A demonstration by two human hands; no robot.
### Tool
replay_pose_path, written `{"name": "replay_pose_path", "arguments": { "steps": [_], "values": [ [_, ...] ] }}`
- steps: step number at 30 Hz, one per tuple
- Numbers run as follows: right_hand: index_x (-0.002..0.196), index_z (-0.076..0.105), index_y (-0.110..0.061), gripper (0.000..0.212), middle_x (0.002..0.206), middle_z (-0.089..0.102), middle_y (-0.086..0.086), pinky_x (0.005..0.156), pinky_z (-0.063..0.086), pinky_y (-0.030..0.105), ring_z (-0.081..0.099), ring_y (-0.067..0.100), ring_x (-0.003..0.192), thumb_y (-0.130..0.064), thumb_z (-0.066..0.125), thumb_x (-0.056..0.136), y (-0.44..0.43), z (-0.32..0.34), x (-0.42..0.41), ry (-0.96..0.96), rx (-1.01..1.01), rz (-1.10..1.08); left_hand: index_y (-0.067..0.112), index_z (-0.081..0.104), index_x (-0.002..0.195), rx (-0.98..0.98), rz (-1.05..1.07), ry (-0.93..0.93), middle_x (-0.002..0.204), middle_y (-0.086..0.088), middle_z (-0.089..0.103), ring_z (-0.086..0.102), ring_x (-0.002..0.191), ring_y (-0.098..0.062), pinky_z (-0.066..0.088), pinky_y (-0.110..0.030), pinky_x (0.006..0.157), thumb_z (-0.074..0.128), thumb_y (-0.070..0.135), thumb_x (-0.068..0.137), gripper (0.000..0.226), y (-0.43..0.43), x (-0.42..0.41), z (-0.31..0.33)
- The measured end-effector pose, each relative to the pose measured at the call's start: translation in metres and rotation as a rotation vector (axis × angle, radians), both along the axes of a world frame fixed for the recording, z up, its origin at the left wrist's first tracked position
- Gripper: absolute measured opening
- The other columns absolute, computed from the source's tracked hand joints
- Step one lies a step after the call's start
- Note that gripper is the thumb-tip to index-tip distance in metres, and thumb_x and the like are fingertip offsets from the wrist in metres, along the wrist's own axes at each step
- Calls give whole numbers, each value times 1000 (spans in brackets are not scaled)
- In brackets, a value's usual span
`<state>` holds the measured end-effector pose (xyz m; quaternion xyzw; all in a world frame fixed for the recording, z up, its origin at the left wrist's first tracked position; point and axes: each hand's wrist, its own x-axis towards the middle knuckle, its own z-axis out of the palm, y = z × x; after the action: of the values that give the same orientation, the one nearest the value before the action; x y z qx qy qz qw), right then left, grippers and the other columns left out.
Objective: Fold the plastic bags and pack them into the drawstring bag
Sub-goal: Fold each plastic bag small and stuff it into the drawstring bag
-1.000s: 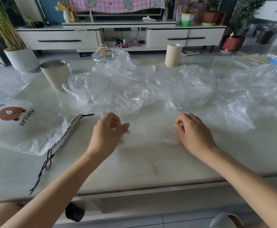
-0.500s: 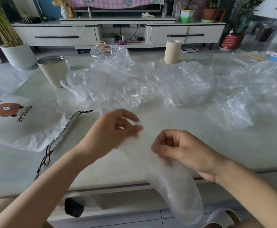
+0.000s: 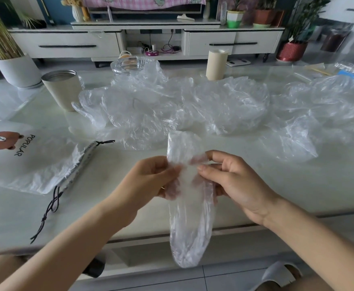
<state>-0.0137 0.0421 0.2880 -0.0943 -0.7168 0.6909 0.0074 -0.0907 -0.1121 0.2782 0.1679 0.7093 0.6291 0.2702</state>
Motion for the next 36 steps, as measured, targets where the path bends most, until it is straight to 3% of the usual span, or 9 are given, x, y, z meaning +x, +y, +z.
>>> {"name": "replay_pose_path", "arguments": {
  "steps": [3, 8, 11, 16, 20, 22, 27, 32, 36],
  "values": [
    [87, 70, -11, 25, 69, 71, 1, 42, 44, 23, 57, 10, 53, 1, 48, 93, 0, -2, -1, 99, 65, -24, 4, 64, 76, 79, 60, -206, 65, -11, 57, 55, 51, -16, 52, -25, 53, 43, 7, 94, 28, 1, -6, 1],
    [78, 75, -16, 44, 78, 70, -12, 61, 45, 10, 64, 2, 76, 13, 44, 87, -2, -8, 0, 317, 371, 16, 2, 61, 102, 120, -37, -506, 88, -18, 63, 62, 70, -26, 55, -34, 67, 52, 45, 77, 50, 1, -8, -2],
    [81, 75, -16, 36, 80, 66, -14, 67, 44, 9, 62, 1, 80, 2, 44, 84, -2, -14, -2, 394, 481, -40, 9, 67, 101, 112, -202, -522, 97, -14, 65, 62, 82, -25, 50, -36, 79, 63, 36, 76, 37, 2, -3, -2],
    [97, 71, -20, 45, 81, 65, -16, 59, 44, 11, 56, 1, 60, 10, 39, 91, 7, -15, -5, 312, 437, -60, 5, 68, 84, 121, -254, -506, 76, -7, 70, 66, 62, -15, 53, -20, 60, 54, 17, 78, 20, 1, -2, -3],
    [133, 46, -15, 60, 132, 52, 3, 101, 35, 25, 48, 14, 118, 8, 52, 77, 15, -15, -6, 627, 1138, -15, -2, 64, 94, 111, -65, -434, 95, -22, 66, 65, 75, -25, 54, -31, 76, 64, 21, 68, 35, -3, -12, -12],
    [133, 42, -13, 61, 136, 49, 9, 104, 32, 31, 42, 20, 124, -8, 63, 76, 8, -22, -3, 719, 1266, 97, -6, 61, 104, 130, -27, -412, 99, -26, 64, 63, 76, -27, 52, -31, 70, 62, 21, 68, 45, -3, -11, -13],
    [91, 69, -11, 13, 95, 65, -1, 82, 42, 32, 56, 16, 91, -16, 59, 84, -13, -34, -3, 825, 1053, 155, 8, 51, 74, 55, 124, -189, 63, -6, 47, 45, 49, -13, 38, -23, 47, 65, 18, 81, 18, 1, -4, -16],
    [80, 70, -20, 10, 75, 66, -19, 72, 40, 11, 58, 0, 72, -30, 67, 82, -13, -20, -5, 452, 472, 80, 3, 67, 87, 25, 180, 70, 79, -18, 68, 61, 72, -23, 52, -45, 75, 61, 10, 88, 9, 5, -1, -16],
    [72, 68, -13, 13, 66, 67, -1, 63, 48, 25, 61, 16, 64, -14, 66, 85, -7, -24, -13, 214, 388, -13, -3, 62, 101, 127, 104, -88, 88, -16, 69, 66, 83, -32, 52, -53, 87, 65, 25, 84, 33, 5, 1, -11]
  ]
}}
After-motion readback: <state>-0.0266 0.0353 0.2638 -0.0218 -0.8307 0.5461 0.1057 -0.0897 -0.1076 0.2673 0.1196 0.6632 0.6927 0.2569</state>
